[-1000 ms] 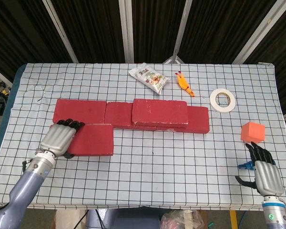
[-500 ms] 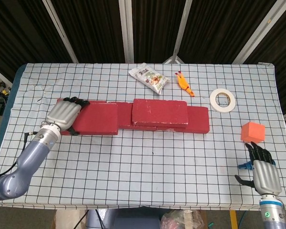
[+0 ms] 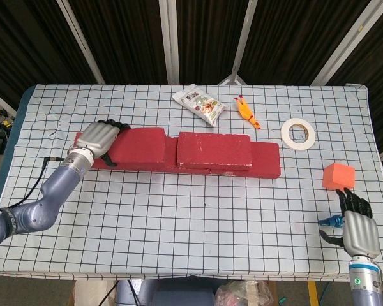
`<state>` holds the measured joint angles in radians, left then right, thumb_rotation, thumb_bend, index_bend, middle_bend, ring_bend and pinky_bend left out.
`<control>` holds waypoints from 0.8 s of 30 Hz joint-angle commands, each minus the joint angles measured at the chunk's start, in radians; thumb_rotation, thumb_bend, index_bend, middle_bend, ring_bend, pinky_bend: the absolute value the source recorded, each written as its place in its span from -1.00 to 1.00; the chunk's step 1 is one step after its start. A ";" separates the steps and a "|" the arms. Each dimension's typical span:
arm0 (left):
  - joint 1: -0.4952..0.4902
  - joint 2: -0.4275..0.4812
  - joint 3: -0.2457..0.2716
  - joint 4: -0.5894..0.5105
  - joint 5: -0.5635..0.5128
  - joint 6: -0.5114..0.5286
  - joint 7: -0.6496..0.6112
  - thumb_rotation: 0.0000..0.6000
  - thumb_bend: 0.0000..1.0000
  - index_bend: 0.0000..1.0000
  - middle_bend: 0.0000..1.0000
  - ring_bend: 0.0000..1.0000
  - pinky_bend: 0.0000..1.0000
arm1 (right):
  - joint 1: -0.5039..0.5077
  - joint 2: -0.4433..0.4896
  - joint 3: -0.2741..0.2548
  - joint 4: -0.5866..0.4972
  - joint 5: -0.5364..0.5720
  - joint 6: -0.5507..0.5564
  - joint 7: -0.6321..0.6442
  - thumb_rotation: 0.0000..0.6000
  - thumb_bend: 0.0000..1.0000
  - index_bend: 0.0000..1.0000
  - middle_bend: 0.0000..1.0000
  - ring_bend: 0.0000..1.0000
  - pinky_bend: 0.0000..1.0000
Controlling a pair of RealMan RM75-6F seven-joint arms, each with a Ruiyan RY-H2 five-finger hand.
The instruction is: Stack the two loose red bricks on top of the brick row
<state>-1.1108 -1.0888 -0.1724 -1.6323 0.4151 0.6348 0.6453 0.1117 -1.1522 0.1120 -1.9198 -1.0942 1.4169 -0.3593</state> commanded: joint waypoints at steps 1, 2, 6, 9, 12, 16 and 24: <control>-0.032 -0.031 0.028 0.060 0.004 -0.040 -0.030 1.00 -0.95 -0.61 -0.51 -0.75 -0.63 | 0.003 -0.004 0.004 0.002 0.011 0.002 -0.010 1.00 -0.63 -0.83 -0.94 -1.00 -1.00; -0.038 -0.037 0.032 0.074 0.005 -0.050 -0.038 1.00 -0.95 -0.61 -0.51 -0.75 -0.63 | 0.003 -0.005 0.004 0.003 0.013 0.004 -0.012 1.00 -0.63 -0.83 -0.94 -1.00 -1.00; -0.062 -0.057 0.062 0.131 0.023 -0.081 -0.061 1.00 -0.95 -0.61 -0.51 -0.75 -0.63 | 0.001 -0.009 0.013 0.006 0.032 0.016 -0.021 1.00 -0.63 -0.83 -0.94 -1.00 -1.00; -0.078 -0.072 0.083 0.164 0.032 -0.098 -0.076 1.00 -0.95 -0.60 -0.51 -0.75 -0.63 | 0.000 -0.011 0.018 0.008 0.047 0.024 -0.026 1.00 -0.62 -0.83 -0.94 -1.00 -1.00; -0.091 -0.090 0.096 0.192 0.040 -0.114 -0.095 1.00 -0.95 -0.60 -0.51 -0.75 -0.63 | 0.000 -0.013 0.022 0.008 0.055 0.030 -0.032 1.00 -0.63 -0.83 -0.94 -1.00 -1.00; -0.101 -0.117 0.106 0.231 0.071 -0.123 -0.129 1.00 -0.95 -0.60 -0.51 -0.75 -0.63 | -0.001 -0.017 0.024 0.006 0.062 0.040 -0.042 1.00 -0.63 -0.83 -0.94 -1.00 -1.00; -0.122 -0.161 0.126 0.289 0.090 -0.124 -0.177 1.00 -0.95 -0.61 -0.51 -0.75 -0.63 | 0.002 -0.020 0.029 0.010 0.080 0.041 -0.048 1.00 -0.63 -0.83 -0.94 -1.00 -1.00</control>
<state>-1.2300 -1.2464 -0.0493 -1.3466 0.5030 0.5112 0.4716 0.1134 -1.1723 0.1410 -1.9097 -1.0147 1.4572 -0.4079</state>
